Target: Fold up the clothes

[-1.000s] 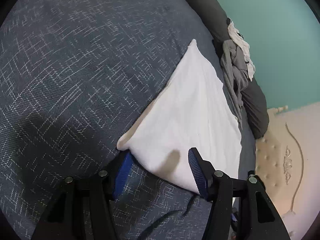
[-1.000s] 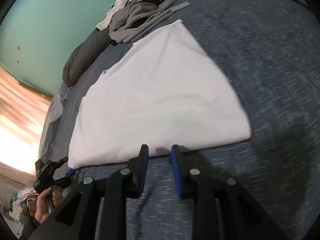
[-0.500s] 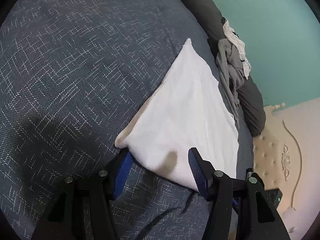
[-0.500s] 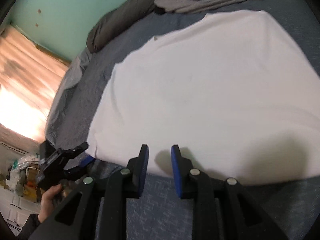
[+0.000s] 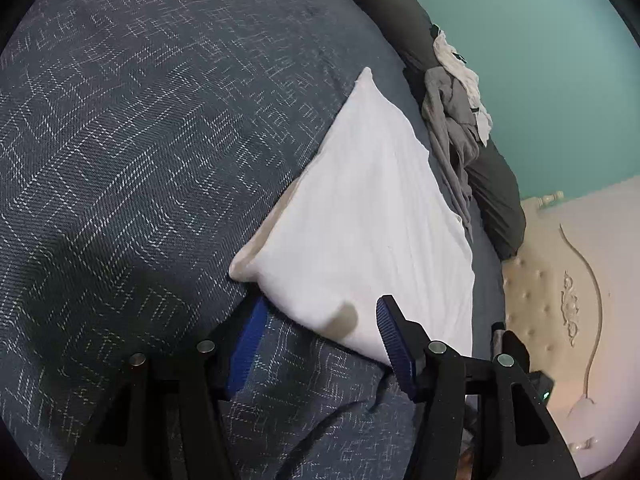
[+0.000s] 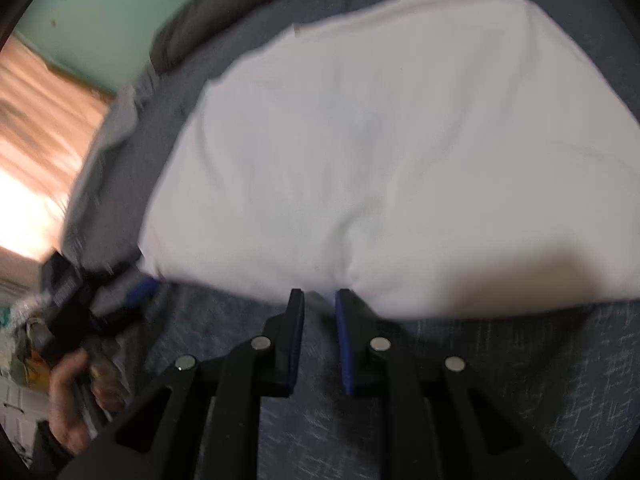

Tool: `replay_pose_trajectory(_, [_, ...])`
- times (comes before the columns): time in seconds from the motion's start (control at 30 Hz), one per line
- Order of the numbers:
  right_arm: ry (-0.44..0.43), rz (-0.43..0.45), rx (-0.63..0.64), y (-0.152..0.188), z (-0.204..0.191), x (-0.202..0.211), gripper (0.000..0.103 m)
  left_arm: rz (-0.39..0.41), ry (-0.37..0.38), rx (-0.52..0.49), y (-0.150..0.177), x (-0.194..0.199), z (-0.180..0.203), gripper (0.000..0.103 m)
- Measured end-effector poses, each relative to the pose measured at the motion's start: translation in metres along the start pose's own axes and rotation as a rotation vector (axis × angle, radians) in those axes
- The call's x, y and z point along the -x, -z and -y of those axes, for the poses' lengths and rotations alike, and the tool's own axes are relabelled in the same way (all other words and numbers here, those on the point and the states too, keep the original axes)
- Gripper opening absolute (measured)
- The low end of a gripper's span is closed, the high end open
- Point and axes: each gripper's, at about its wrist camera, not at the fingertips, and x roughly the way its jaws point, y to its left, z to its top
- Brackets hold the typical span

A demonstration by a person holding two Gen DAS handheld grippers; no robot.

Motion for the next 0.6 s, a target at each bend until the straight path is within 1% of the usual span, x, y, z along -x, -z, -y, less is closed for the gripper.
replay_pose_trajectory(0.07, [-0.007, 0.05, -0.004, -0.01, -0.005, 0.009, 0.015, -0.005, -0.002, -0.005, 0.0, 0.001, 0.0, 0.061])
replay_pose_trajectory(0.1, [-0.006, 0.053, -0.006, -0.014, -0.006, 0.009, 0.015, -0.005, -0.004, -0.007, -0.001, 0.001, 0.0, 0.061])
replay_pose_trajectory(0.17, [0.003, 0.041, -0.017, -0.024, -0.006, 0.003, 0.015, -0.007, -0.006, -0.008, -0.002, 0.001, 0.0, 0.061])
replay_pose_trajectory(0.23, [0.026, 0.005, -0.024, -0.029, -0.003, -0.009, 0.015, -0.007, -0.004, -0.003, -0.002, 0.002, -0.001, 0.061])
replay_pose_trajectory(0.33, [0.062, -0.045, -0.012, -0.017, -0.001, -0.021, 0.015, -0.009, -0.002, -0.005, -0.001, 0.001, -0.001, 0.061])
replay_pose_trajectory(0.4, [0.07, -0.046, 0.018, -0.004, -0.005, -0.018, 0.015, -0.012, -0.001, -0.005, -0.001, 0.001, -0.001, 0.061])
replay_pose_trajectory(0.47, [0.063, -0.061, 0.019, 0.006, -0.006, -0.015, 0.015, -0.014, -0.003, -0.012, 0.0, 0.0, 0.0, 0.061])
replay_pose_trajectory(0.53, [0.049, -0.056, -0.004, 0.008, -0.004, -0.008, 0.015, -0.015, -0.006, -0.02, 0.001, -0.001, 0.002, 0.061])
replay_pose_trajectory(0.6, [0.051, -0.024, -0.002, 0.001, -0.006, -0.001, 0.015, -0.015, -0.008, -0.025, 0.002, -0.001, 0.003, 0.061])
